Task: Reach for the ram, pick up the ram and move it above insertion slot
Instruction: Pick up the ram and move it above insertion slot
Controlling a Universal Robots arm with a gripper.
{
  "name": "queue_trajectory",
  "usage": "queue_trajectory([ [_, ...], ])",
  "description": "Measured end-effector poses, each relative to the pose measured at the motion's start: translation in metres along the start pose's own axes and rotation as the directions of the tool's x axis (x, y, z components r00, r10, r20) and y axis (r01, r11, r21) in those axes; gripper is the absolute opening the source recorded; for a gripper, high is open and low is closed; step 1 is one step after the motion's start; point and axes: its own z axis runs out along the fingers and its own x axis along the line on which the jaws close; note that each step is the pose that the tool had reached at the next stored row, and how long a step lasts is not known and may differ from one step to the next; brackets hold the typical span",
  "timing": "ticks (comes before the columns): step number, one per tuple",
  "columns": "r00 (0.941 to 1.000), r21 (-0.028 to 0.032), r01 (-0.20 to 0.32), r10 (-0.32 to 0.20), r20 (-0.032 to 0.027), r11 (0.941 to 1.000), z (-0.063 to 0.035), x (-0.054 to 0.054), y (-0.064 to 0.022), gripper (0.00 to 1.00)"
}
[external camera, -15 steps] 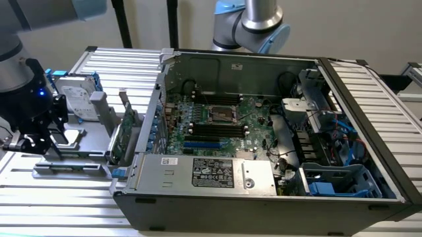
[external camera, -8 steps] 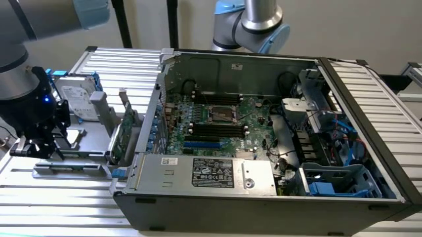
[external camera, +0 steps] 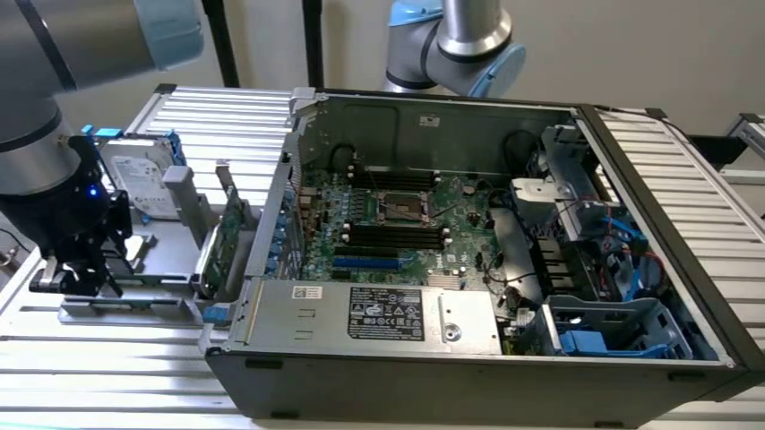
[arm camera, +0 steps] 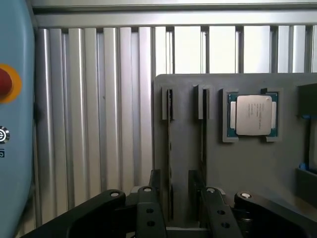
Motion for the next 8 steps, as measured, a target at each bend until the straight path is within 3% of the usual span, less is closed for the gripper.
queue_trajectory([
  [8,0.9999,-0.001,0.014,-0.014,-0.0006,0.9999,0.0144,0.001,-0.0005,0.36],
])
